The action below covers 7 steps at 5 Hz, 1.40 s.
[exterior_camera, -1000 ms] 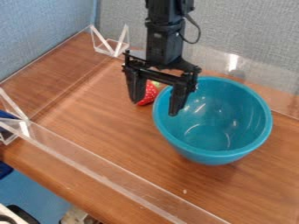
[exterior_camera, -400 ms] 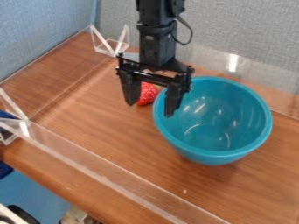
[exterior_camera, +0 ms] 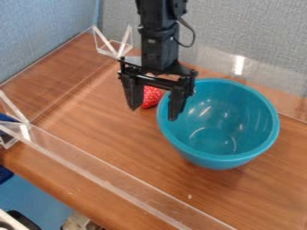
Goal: Put the strawberry in the blue bowl
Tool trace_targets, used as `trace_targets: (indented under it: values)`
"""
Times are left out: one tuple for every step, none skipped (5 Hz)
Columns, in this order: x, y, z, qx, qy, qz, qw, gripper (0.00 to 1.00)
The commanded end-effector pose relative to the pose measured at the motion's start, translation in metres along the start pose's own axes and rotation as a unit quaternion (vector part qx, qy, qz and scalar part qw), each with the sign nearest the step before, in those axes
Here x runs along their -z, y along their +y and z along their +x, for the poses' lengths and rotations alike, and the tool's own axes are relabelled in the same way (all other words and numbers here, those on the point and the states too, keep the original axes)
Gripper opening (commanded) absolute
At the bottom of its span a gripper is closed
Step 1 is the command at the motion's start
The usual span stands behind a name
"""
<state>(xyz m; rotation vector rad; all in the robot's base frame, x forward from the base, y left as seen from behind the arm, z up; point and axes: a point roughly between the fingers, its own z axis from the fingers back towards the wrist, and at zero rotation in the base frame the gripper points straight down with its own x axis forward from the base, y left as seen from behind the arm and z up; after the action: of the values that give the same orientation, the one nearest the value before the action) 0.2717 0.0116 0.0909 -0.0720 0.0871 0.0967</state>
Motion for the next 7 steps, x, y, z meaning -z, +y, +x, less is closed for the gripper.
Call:
trace_targets:
  values:
    - [-0.015, 0.003, 0.003, -0.007, -0.036, -0.005, 0.9993, 1.00]
    - [-0.013, 0.003, 0.004, -0.009, -0.038, -0.007, 0.9992, 1.00]
    - [-0.011, 0.004, 0.005, -0.011, -0.040, -0.009, 0.9991, 1.00]
    - [-0.009, 0.004, 0.006, -0.013, -0.041, -0.012, 0.9990, 1.00]
    - [-0.007, 0.004, 0.007, -0.016, -0.044, -0.014, 0.9988, 1.00]
    - [-0.005, 0.005, 0.007, -0.018, -0.046, -0.016, 0.9987, 1.00]
    - [-0.003, 0.005, 0.008, -0.020, -0.048, -0.018, 0.9985, 1.00]
